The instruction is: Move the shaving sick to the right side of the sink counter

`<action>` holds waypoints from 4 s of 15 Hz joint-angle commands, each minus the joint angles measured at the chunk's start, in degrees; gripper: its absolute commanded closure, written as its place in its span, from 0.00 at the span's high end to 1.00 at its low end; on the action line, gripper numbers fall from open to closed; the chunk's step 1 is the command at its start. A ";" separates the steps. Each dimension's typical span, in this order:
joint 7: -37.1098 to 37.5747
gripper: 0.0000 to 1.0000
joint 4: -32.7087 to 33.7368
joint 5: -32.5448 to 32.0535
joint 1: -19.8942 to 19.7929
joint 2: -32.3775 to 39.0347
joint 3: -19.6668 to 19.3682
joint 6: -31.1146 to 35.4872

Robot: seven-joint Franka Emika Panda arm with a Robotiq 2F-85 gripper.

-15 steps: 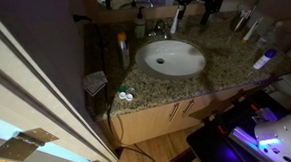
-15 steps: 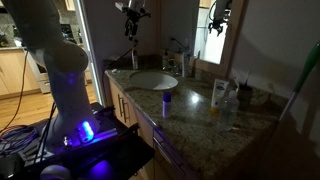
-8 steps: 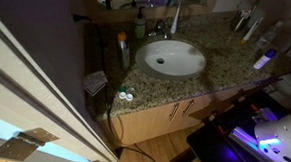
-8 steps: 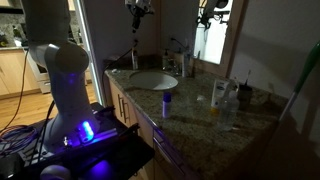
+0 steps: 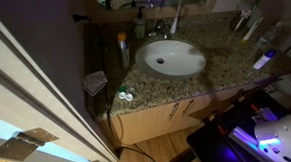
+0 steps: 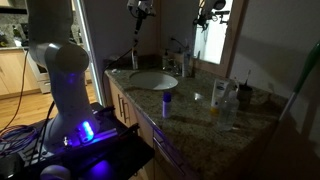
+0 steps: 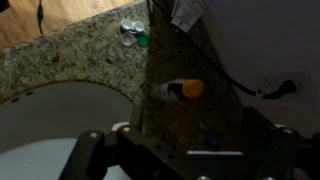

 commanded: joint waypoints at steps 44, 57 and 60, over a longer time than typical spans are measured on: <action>33.03 1.00 68.72 -11.57 10.56 69.00 1.08 18.53; 28.48 1.00 69.67 -21.57 9.10 59.02 -3.03 -15.65; 30.30 1.00 77.64 -22.19 9.78 63.16 -3.38 -17.98</action>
